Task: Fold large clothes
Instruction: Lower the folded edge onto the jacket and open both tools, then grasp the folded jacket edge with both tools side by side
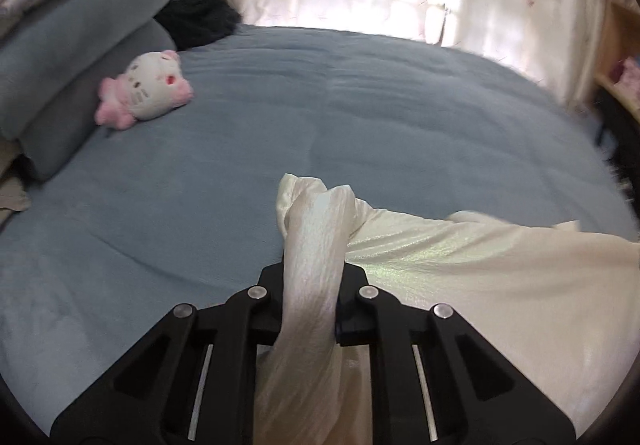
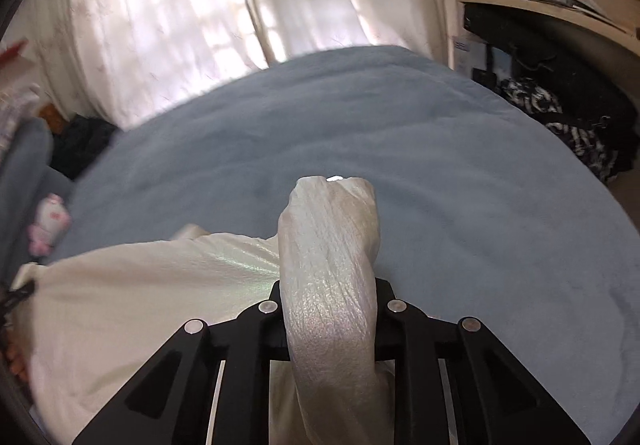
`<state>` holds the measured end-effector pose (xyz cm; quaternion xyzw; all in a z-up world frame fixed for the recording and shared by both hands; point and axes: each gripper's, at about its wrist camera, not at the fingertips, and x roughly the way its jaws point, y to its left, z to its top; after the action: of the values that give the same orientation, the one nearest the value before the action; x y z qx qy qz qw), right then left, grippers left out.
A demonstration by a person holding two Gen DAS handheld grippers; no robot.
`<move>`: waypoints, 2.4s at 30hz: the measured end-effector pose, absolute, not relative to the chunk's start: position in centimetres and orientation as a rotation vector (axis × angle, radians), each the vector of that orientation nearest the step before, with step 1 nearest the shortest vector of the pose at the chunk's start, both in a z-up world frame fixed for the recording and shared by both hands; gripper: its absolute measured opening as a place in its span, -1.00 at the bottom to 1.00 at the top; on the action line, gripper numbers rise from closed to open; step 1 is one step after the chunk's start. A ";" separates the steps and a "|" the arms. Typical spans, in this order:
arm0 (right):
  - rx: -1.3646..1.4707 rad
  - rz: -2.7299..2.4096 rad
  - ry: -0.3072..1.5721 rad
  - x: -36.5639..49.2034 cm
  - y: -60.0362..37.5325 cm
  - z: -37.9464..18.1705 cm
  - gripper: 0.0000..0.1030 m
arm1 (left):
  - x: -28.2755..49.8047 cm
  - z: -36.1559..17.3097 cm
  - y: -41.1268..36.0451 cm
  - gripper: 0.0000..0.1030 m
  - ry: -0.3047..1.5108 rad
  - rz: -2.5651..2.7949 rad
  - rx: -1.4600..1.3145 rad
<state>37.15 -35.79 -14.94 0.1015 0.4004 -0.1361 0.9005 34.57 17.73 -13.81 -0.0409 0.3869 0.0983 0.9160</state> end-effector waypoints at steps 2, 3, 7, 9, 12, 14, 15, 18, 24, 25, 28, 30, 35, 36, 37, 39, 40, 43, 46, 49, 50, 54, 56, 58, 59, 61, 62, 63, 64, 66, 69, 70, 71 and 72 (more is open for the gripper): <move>0.192 -0.310 0.867 39.7 -34.4 -17.1 -0.63 | 35.6 -16.3 16.6 -0.78 0.843 0.275 -0.030; 0.197 -0.321 0.881 40.3 -34.5 -18.3 -0.62 | 35.8 -17.4 16.1 -0.77 0.848 0.297 -0.004; 0.225 -0.328 0.869 40.6 -34.9 -20.4 -0.57 | 36.6 -19.6 14.2 -0.75 0.827 0.353 0.042; 0.246 -0.324 0.870 40.6 -35.4 -21.3 -0.54 | 36.6 -20.3 14.3 -0.72 0.829 0.354 0.034; 0.267 -0.323 0.866 39.6 -35.5 -22.1 -0.46 | 36.0 -21.0 14.1 -0.68 0.835 0.345 0.011; 0.270 -0.328 0.859 38.5 -35.7 -22.3 -0.41 | 35.9 -21.4 14.4 -0.65 0.835 0.340 -0.010; 0.269 -0.328 0.856 36.8 -36.3 -22.4 -0.40 | 35.8 -21.5 14.5 -0.64 0.833 0.338 -0.017; 0.264 -0.338 0.856 35.6 -36.7 -22.2 -0.33 | 35.8 -21.7 15.2 -0.60 0.830 0.336 -0.034; 0.252 -0.361 0.871 35.1 -36.2 -21.8 -0.18 | 35.7 -21.9 15.8 -0.50 0.833 0.333 -0.055; 0.248 -0.365 0.879 35.2 -36.2 -21.8 -0.14 | 35.8 -22.0 15.9 -0.48 0.838 0.330 -0.057; 0.228 -0.391 0.915 35.7 -36.1 -21.2 0.04 | 36.8 -22.4 16.4 -0.25 0.896 0.320 -0.050; 0.216 -0.399 0.940 35.9 -36.1 -20.3 0.05 | 37.3 -22.1 17.0 0.03 0.944 0.339 -0.048; 0.219 -0.389 0.921 35.1 -35.2 -16.0 0.05 | 36.9 -19.0 18.9 0.12 0.973 0.327 -0.095; 0.210 -0.385 0.896 34.7 -34.7 -14.6 0.07 | 36.3 -17.9 19.0 0.12 0.944 0.331 -0.096; 0.202 -0.381 0.876 34.4 -34.2 -13.3 0.16 | 36.0 -17.1 19.0 0.12 0.923 0.331 -0.095; 0.188 -0.371 0.831 33.9 -33.3 -11.1 0.28 | 35.0 -15.1 18.6 0.12 0.872 0.329 -0.087; 0.180 -0.360 0.800 33.6 -32.3 -9.7 0.35 | 34.5 -14.2 18.2 0.12 0.849 0.325 -0.088; 0.174 -0.316 0.756 33.4 -29.4 -7.3 0.38 | 33.0 -11.3 16.1 0.12 0.773 0.282 -0.089; 0.167 -0.270 0.747 33.8 -26.0 -6.3 0.38 | 32.0 -9.7 12.6 0.12 0.721 0.224 -0.053; 0.157 -0.217 0.757 34.8 -22.4 -6.7 0.38 | 31.5 -9.4 9.3 0.12 0.707 0.172 -0.012; 0.152 -0.203 0.764 35.2 -21.2 -7.2 0.38 | 31.5 -9.5 8.0 0.12 0.708 0.155 0.001; 0.116 -0.172 0.784 36.6 -17.1 -9.4 0.38 | 31.8 -10.6 4.1 0.12 0.711 0.116 0.016; 0.101 -0.169 0.792 37.2 -15.8 -10.6 0.38 | 32.1 -11.5 2.6 0.12 0.712 0.098 0.029; 0.076 -0.177 0.800 37.6 -14.6 -12.4 0.38 | 32.2 -12.4 0.8 0.13 0.704 0.101 0.054; 0.066 -0.187 0.809 37.8 -14.3 -13.5 0.38 | 32.6 -13.0 0.1 0.13 0.703 0.100 0.076; 0.068 -0.208 0.831 38.3 -14.1 -15.6 0.38 | 33.2 -14.4 -1.1 0.13 0.710 0.117 0.111; 0.077 -0.211 0.835 38.6 -14.6 -16.5 0.38 | 33.6 -15.2 -1.2 0.13 0.717 0.125 0.115; 0.094 -0.211 0.831 38.7 -14.8 -17.2 0.38 | 34.1 -16.1 -1.1 0.13 0.732 0.133 0.102; 0.105 -0.206 0.826 38.8 -15.0 -17.7 0.39 | 34.4 -16.7 -0.7 0.14 0.740 0.133 0.086; 0.106 -0.199 0.819 39.0 -15.0 -18.5 0.41 | 34.9 -18.0 0.0 0.22 0.751 0.128 0.036; 0.099 -0.189 0.804 39.3 -14.8 -19.6 0.47 | 35.9 -19.4 1.4 0.40 0.763 0.118 -0.018; 0.102 -0.189 0.800 39.3 -14.8 -20.2 0.49 | 36.2 -19.9 1.6 0.44 0.768 0.114 -0.032; 0.105 -0.191 0.793 39.3 -14.7 -20.7 0.51 | 36.3 -20.3 1.6 0.46 0.767 0.114 -0.035; 0.105 -0.191 0.788 39.4 -14.7 -21.1 0.53 | 36.3 -20.6 1.5 0.47 0.758 0.115 -0.030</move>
<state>39.38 -14.69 -21.13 0.0511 0.3830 -0.0928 0.9176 36.30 1.51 -20.63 -0.0147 0.3697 0.0559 0.9274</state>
